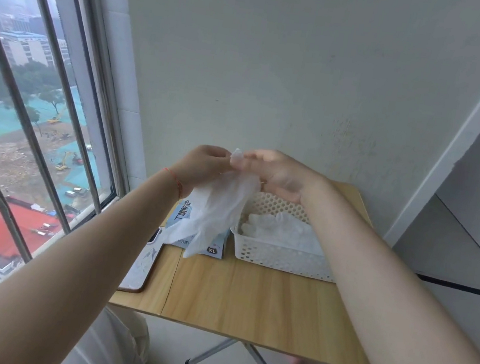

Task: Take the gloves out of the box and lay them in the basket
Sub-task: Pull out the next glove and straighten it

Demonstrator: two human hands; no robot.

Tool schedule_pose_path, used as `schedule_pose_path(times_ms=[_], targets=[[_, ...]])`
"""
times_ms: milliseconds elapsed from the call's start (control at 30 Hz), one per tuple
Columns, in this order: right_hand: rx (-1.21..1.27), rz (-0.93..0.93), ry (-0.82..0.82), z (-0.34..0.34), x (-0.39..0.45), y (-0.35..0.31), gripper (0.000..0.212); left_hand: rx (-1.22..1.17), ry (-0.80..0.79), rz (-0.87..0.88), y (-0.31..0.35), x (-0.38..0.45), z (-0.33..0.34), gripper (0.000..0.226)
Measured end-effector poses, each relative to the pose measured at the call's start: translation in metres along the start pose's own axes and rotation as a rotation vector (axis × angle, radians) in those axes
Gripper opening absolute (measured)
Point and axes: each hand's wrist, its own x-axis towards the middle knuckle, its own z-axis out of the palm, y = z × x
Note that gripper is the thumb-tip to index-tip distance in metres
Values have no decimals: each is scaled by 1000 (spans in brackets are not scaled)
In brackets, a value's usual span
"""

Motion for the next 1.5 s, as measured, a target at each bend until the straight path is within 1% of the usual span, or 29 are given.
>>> schedule_pose_path(times_ms=[67,100,167,200,233,300,333,433,467,500,600,667,733,900,1000,1067,1100,1200,1233,1267,1300,1367,1433,1500], targets=[[-131,12,44,-2,1,3,41,32,7,1,-2,1,2,32],[-169,22,64,-2,2,4,34,31,3,0,-4,1,2,29],[-212,53,96,-1,2,5,17,12,-34,1,-8,0,0,23],[-213,71,110,1,3,5,6,9,-64,10,-12,0,-1,24],[-209,86,126,2,5,5,2,15,-100,14,-14,-1,-3,29],[-204,116,150,5,11,7,3,27,-173,-5,-19,-3,-4,39],[-218,122,154,7,12,7,6,15,-201,-22,-22,-4,-4,37],[-254,109,176,11,15,8,26,-49,-265,-91,-32,-6,-8,20],[-249,89,195,11,17,9,31,-61,-297,-110,-34,-7,-10,18],[-233,67,215,12,19,9,30,-61,-335,-126,-36,-9,-12,20],[-139,30,299,13,25,7,21,-20,-414,-178,-45,-12,-15,30],[-110,49,359,13,29,5,20,-10,-400,-202,-53,-12,-20,41],[-86,80,391,12,31,6,17,-60,-349,-228,-63,-11,-26,51],[-9,177,471,3,33,16,13,-293,-203,-259,-74,-5,-41,50],[52,240,516,-4,27,24,14,-295,-158,-245,-61,5,-36,32],[59,272,575,-9,20,31,11,-228,-128,-252,-49,16,-24,23],[44,285,609,-13,16,36,9,-165,-108,-255,-43,21,-16,22],[11,351,660,-29,3,57,15,64,-73,-262,-32,40,16,42],[-16,383,659,-34,-1,62,13,157,-70,-248,-30,45,27,39],[-51,419,662,-43,-6,70,13,245,-78,-224,-29,51,42,32],[-89,459,660,-50,-12,76,16,340,-84,-194,-29,57,55,25],[-178,519,659,-60,-22,87,18,536,-96,-145,-30,66,78,19],[-304,535,677,-71,-30,100,15,688,-104,-109,-32,73,102,22],[-464,524,689,-77,-36,112,19,808,-120,-73,-35,77,120,23]])
